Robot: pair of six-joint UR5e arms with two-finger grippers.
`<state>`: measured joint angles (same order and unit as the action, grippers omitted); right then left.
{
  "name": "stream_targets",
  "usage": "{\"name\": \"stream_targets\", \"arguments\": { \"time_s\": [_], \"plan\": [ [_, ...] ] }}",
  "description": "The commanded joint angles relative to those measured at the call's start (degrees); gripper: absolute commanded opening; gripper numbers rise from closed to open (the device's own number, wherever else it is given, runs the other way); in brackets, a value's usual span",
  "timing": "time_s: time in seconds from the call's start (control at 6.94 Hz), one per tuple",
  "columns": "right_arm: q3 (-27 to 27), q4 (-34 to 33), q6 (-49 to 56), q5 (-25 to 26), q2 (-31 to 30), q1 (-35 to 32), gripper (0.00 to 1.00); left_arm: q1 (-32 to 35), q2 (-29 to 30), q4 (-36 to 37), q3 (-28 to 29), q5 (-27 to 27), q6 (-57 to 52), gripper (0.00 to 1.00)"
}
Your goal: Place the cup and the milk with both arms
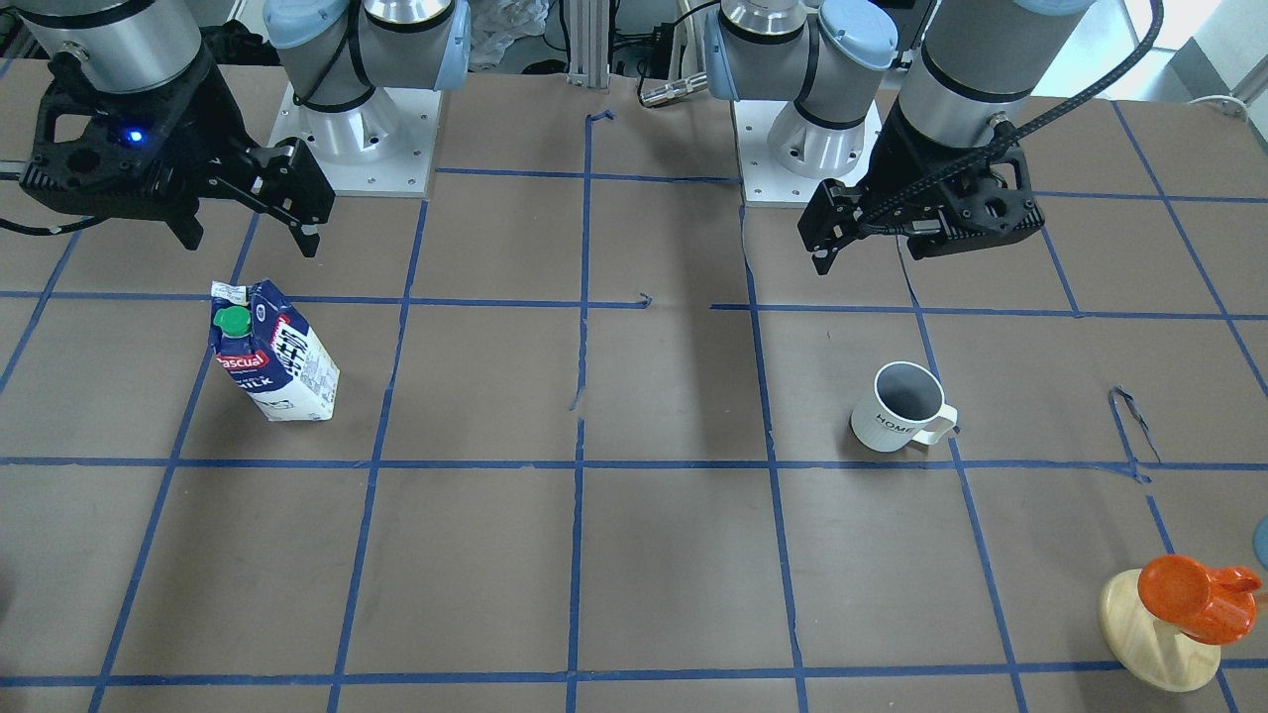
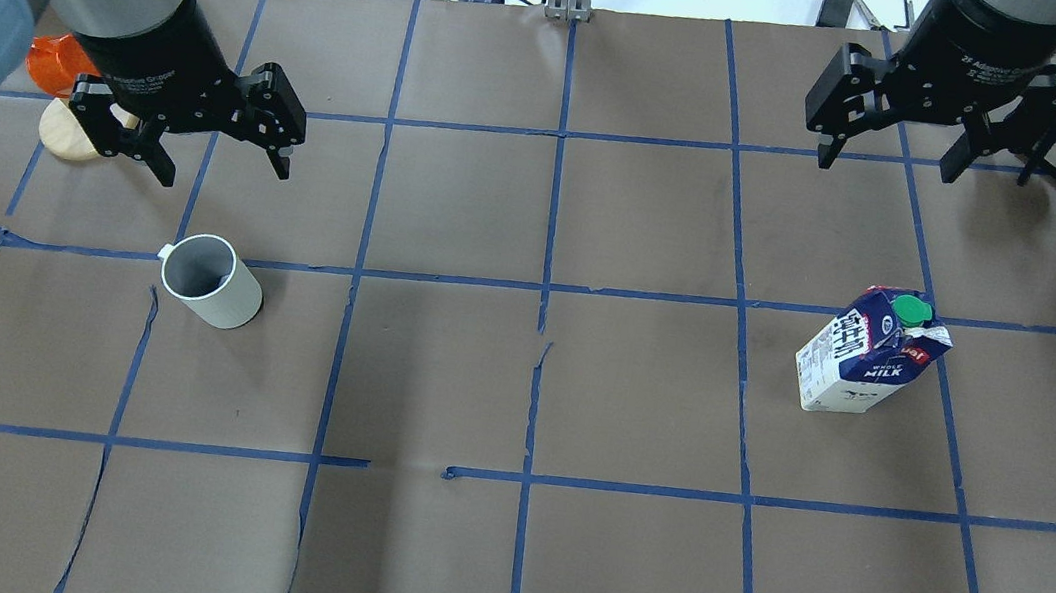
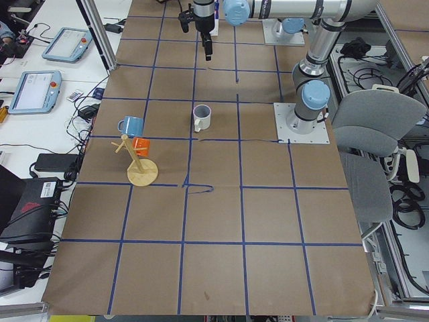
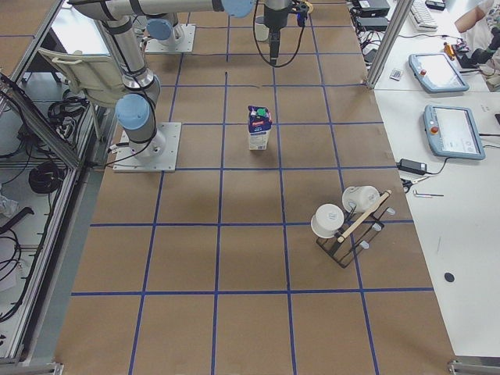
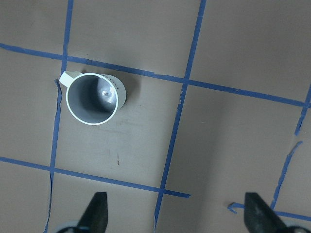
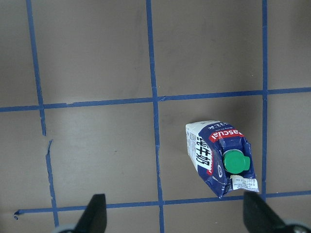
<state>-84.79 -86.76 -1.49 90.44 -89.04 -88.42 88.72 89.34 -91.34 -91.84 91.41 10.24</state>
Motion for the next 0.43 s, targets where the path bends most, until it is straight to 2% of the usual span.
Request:
{"name": "stream_targets", "arguments": {
  "time_s": [0.0, 0.29],
  "plan": [
    [-0.03, 0.01, -0.09, 0.09, 0.01, 0.00, 1.00, -0.04, -0.05, 0.97, 0.08, 0.00, -6.22, 1.00],
    [-0.03, -0.08, 0.08, 0.18, -0.08, 0.00, 1.00, -0.04, 0.04, 2.47, 0.08, -0.61, -6.81, 1.00]
  ]
}}
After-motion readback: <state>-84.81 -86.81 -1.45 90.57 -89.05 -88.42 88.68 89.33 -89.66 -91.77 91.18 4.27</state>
